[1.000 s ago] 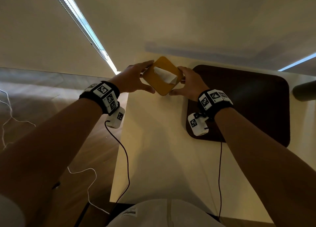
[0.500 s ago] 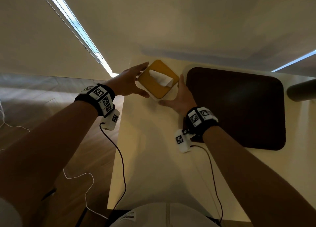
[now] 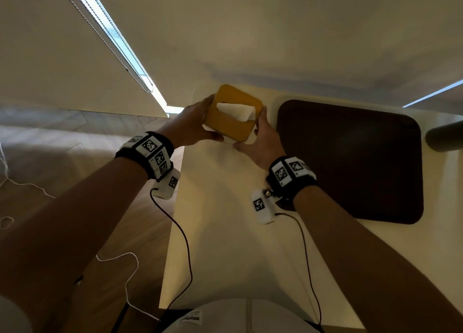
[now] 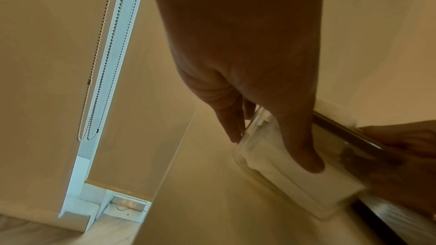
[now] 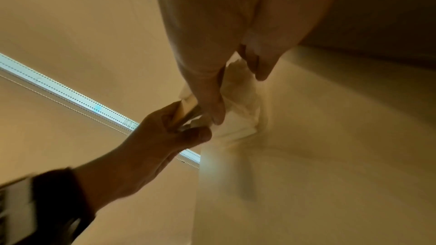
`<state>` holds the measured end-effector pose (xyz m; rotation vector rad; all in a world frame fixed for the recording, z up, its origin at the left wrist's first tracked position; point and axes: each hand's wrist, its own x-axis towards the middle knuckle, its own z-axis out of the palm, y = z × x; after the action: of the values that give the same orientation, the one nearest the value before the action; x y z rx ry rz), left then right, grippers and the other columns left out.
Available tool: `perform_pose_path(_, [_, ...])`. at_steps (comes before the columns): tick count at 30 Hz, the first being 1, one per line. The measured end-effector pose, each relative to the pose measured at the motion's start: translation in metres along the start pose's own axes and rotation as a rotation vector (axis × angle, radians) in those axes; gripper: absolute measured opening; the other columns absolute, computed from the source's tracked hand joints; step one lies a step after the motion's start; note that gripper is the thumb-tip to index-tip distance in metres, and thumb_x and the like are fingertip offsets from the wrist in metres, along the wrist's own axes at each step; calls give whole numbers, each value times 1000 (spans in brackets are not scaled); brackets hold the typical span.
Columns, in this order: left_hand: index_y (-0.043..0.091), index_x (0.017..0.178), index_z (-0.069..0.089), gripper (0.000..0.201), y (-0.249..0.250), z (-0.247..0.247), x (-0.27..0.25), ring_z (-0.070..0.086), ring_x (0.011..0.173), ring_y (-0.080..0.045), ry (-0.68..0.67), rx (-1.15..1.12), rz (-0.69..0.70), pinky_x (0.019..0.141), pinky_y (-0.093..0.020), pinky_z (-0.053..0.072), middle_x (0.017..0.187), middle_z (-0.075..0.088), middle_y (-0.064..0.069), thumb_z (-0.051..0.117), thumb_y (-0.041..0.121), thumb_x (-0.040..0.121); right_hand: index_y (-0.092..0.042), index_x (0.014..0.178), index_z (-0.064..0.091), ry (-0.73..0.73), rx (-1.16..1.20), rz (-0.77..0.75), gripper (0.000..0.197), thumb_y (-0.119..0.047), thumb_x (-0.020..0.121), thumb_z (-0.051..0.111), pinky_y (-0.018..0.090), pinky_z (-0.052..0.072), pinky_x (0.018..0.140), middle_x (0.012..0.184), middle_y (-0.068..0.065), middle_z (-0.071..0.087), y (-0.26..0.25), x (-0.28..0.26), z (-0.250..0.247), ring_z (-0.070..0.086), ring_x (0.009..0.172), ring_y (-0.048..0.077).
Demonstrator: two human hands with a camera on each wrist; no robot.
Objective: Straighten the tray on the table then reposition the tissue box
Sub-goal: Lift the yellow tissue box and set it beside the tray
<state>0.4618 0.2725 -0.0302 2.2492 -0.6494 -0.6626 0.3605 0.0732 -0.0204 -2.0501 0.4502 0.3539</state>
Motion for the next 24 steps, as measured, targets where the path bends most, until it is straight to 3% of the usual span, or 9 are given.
perform_pose_path(7, [28, 158, 23, 106, -4, 21, -5, 56, 123, -13, 137, -188, -7, 84, -8, 51, 144, 54, -2, 87, 29, 74, -19, 155, -5, -139, -81, -64, 121, -13, 72, 83, 31, 45, 102, 148, 8, 45, -9, 26, -30, 47, 133, 21])
perform_pose_path(10, [28, 159, 23, 108, -5, 26, -2, 58, 122, -14, 150, -210, -25, 87, -14, 54, 142, 55, -3, 88, 28, 72, -20, 155, -3, -135, -76, -61, 118, -10, 72, 82, 24, 44, 95, 147, 8, 46, -6, 28, -31, 48, 131, 20])
perform_pose_path(14, [27, 158, 23, 108, -8, 27, 1, 59, 122, -16, 147, -195, -25, 87, -16, 54, 140, 57, -4, 89, 29, 72, -20, 155, 1, -124, -71, -72, 116, -11, 72, 82, 24, 44, 96, 147, 7, 45, -2, 30, -30, 47, 132, 19])
perform_pose_path(18, [29, 159, 21, 108, -13, 28, 3, 56, 126, -17, 144, -168, -37, 79, -4, 47, 143, 55, -4, 87, 32, 73, -22, 155, 2, -129, -61, -75, 116, -10, 71, 82, 27, 45, 98, 145, 7, 47, -1, 32, -29, 49, 131, 19])
perform_pose_path(24, [30, 159, 19, 108, -15, 29, 1, 56, 126, -17, 149, -161, -30, 80, -5, 45, 143, 54, -5, 86, 31, 74, -21, 155, 2, -117, -72, -76, 116, -11, 72, 82, 26, 44, 97, 146, 7, 47, 1, 34, -27, 48, 131, 20])
